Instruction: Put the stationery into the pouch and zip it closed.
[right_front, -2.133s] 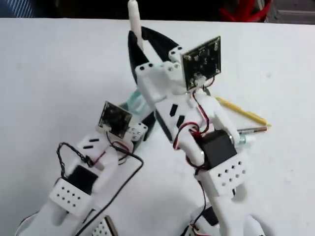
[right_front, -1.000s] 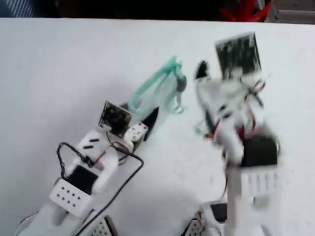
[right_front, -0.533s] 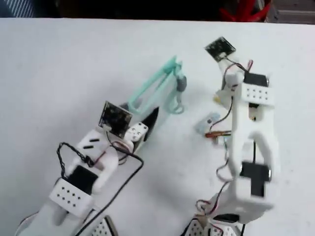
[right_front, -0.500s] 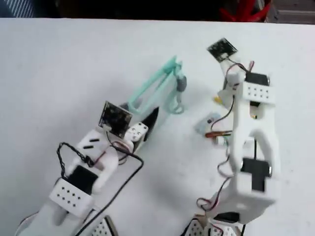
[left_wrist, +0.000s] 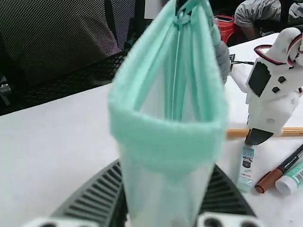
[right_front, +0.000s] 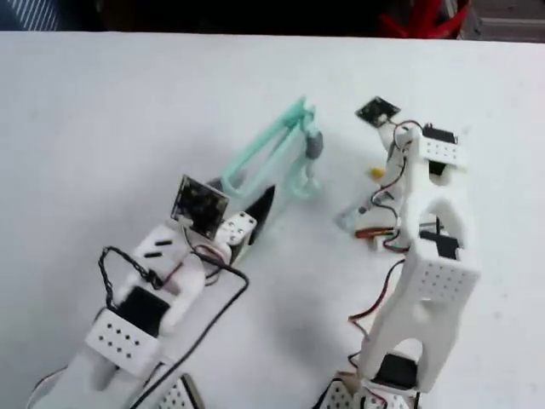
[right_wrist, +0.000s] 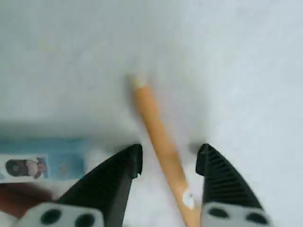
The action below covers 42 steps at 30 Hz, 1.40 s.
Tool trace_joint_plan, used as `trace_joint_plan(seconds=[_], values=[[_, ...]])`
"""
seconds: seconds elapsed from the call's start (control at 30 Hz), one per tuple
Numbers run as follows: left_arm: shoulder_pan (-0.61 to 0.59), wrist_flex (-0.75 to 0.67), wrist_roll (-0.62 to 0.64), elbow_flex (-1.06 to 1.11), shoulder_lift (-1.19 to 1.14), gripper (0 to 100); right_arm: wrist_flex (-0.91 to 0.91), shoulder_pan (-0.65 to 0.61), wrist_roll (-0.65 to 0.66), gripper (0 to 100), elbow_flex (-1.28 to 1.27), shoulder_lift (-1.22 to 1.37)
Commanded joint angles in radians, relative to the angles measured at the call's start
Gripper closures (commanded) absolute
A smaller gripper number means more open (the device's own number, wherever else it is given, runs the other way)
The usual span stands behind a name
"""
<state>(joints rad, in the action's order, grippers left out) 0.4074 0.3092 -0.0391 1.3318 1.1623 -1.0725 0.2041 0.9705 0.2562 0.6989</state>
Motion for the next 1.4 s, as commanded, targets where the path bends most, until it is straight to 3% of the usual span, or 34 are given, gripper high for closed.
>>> trace_joint_plan(seconds=[0.0,0.07,0.23,0.4,0.53,0.7,0.9,1.03,1.23,1.37], values=[[0.012,0.002,0.006,0.002,0.008,82,0.015,0.015,0.012,99.3,0.086,0.039],[0.012,0.002,0.005,0.002,0.008,82,-0.007,0.028,0.009,95.7,0.098,0.022],[0.012,0.002,0.005,0.002,0.008,82,-0.213,0.051,-0.005,98.1,0.204,-0.145],[0.013,0.002,0.005,0.002,0.008,82,-0.409,0.048,-0.183,98.1,0.365,-0.426],[0.013,0.003,0.003,0.002,0.008,82,-0.490,-0.033,-0.236,98.1,0.439,-0.664],[0.021,0.029,0.003,0.003,0.012,82,-0.547,-0.263,-0.252,98.1,0.450,-0.941],[0.038,0.029,0.003,0.006,0.010,82,-0.400,-0.631,-0.543,98.1,0.443,-1.219],[0.033,0.029,0.003,0.006,0.010,82,-0.249,-0.834,-0.671,98.1,0.440,-1.262],[0.031,0.029,0.003,0.006,0.013,82,-0.012,-0.852,-0.865,98.1,0.259,-1.250],[0.031,0.028,0.003,0.005,0.015,82,0.025,-0.840,-0.910,98.1,0.080,-1.251]])
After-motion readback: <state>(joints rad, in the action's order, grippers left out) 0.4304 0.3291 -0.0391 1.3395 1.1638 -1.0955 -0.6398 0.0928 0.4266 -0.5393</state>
